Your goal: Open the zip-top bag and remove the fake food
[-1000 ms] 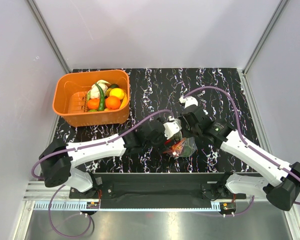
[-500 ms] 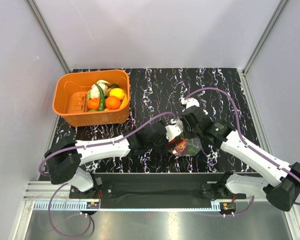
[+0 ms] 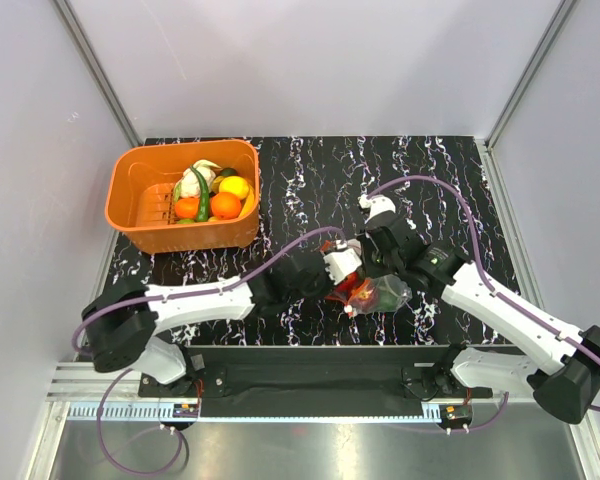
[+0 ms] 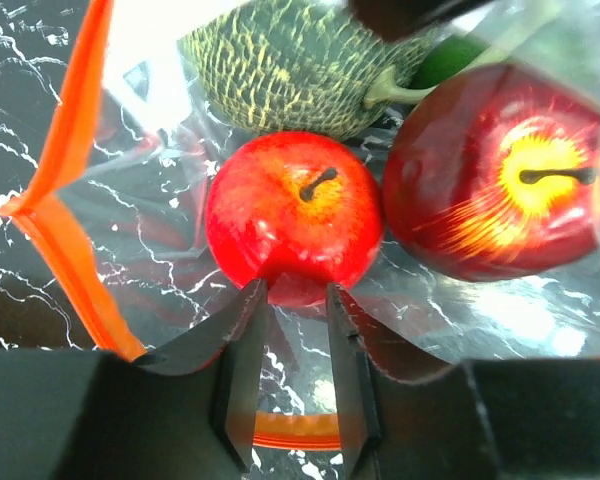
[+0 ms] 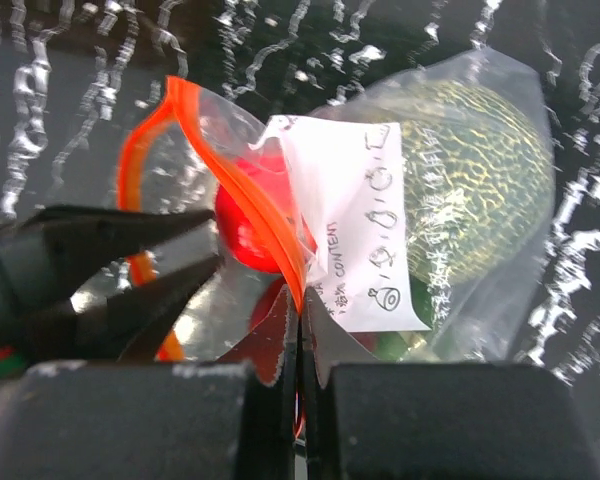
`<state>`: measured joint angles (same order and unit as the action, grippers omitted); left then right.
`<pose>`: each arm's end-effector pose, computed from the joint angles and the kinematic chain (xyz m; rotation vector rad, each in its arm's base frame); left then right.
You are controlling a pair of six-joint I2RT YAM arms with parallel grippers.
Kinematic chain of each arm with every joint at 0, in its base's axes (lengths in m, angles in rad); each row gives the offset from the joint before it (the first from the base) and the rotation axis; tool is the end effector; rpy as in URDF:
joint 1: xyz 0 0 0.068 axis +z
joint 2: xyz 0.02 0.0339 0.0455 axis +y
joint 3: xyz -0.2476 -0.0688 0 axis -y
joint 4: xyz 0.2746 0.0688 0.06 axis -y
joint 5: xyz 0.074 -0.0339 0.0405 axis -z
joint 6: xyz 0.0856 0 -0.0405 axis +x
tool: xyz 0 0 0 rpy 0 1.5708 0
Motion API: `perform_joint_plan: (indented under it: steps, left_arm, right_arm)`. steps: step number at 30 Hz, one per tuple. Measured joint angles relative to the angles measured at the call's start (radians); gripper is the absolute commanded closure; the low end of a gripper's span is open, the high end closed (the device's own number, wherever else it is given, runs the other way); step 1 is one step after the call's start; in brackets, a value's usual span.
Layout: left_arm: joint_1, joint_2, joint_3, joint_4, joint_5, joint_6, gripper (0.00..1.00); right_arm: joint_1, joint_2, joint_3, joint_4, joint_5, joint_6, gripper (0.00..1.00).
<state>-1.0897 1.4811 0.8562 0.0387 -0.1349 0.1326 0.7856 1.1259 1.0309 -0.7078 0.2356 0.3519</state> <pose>0.1897 -0.3386 0.1603 1.1851 1.8290 -0.4073 0.2274 0.1993 0.2576 -0.3975 2.3289 0.2782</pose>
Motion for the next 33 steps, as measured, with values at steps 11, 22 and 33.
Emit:
perform_joint_plan:
  steps: [11,22,33]
  left_arm:
    - [-0.003,-0.058,0.009,0.021,-0.057,-0.182,0.37]
    - [0.043,0.047,0.034,-0.016,-0.131,-0.441,0.20]
    - [0.087,0.126,0.034,0.051,-0.085,-0.532,0.19]
  right_arm:
    - [0.002,0.006,-0.058,0.113,-0.071,0.023,1.00]
    - [-0.007,-0.005,-0.149,0.188,-0.103,0.057,1.00]
    - [-0.007,-0.013,-0.201,0.240,-0.124,0.071,1.00]
